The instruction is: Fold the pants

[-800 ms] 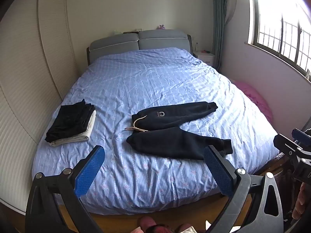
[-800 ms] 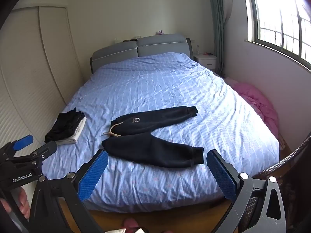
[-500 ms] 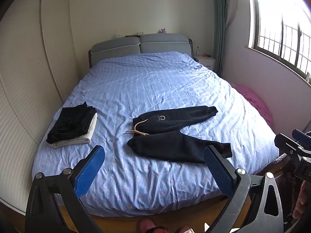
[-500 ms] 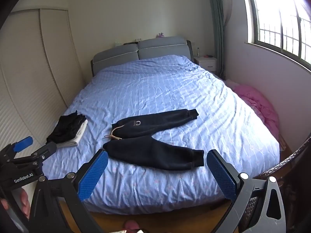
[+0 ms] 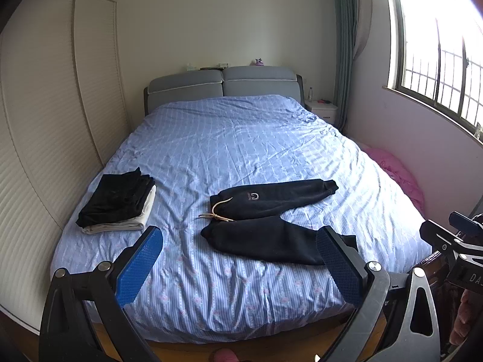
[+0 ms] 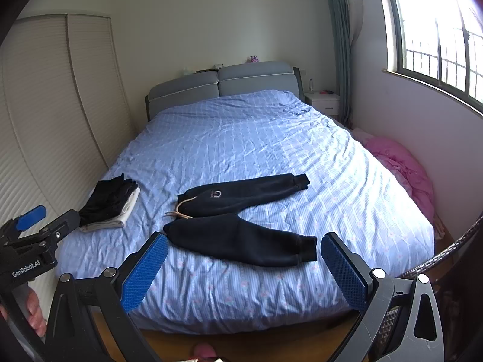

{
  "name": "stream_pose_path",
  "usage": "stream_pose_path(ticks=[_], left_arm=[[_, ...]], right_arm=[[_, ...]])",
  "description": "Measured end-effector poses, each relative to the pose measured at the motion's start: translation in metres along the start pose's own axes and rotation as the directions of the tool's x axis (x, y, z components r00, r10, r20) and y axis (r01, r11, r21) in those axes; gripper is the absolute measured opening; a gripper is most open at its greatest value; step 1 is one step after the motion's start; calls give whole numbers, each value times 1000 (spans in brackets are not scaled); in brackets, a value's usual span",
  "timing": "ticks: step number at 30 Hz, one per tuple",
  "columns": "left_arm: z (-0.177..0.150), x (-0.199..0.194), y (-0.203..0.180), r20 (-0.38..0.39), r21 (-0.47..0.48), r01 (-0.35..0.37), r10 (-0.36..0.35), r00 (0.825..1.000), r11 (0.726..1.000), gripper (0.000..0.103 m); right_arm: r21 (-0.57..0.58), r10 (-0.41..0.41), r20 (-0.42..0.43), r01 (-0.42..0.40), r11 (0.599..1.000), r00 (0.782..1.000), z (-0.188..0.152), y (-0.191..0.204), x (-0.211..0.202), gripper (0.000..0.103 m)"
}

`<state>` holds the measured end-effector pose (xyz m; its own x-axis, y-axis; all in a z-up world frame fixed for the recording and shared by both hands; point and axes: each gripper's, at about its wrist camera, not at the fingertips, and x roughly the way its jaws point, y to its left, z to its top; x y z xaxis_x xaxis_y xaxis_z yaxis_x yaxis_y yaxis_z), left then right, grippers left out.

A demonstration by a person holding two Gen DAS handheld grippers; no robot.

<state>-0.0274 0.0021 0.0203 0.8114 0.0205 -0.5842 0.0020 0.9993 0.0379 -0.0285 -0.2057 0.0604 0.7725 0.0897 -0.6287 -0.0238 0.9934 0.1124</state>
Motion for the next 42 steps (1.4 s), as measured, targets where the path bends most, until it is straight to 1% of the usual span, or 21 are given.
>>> stream_pose_path(ticks=[7, 15, 22, 35, 42], left_arm=[[3, -7, 0, 21, 23, -17, 17, 1000, 1000, 103], [3, -10, 6, 31, -3, -16, 16, 999, 1000, 103], [3, -14, 2, 53, 3, -6, 6, 999, 1000, 103], [8, -10, 3, 42, -11, -13, 13, 999, 1000, 103], [8, -10, 1, 48, -12, -9, 10, 999, 1000, 103]], right_arm=[[-2, 7, 3, -7, 1000, 1000, 1, 2, -4, 103], [-8, 11, 13, -10, 1000, 1000, 3, 6, -9, 103], [-16, 13, 21, -13, 1000, 1000, 3, 5, -8, 103], [-18, 19, 25, -19, 1000, 1000, 4, 2, -8, 103], [-9, 18, 23, -17, 1000, 1000, 5, -3, -7, 103]])
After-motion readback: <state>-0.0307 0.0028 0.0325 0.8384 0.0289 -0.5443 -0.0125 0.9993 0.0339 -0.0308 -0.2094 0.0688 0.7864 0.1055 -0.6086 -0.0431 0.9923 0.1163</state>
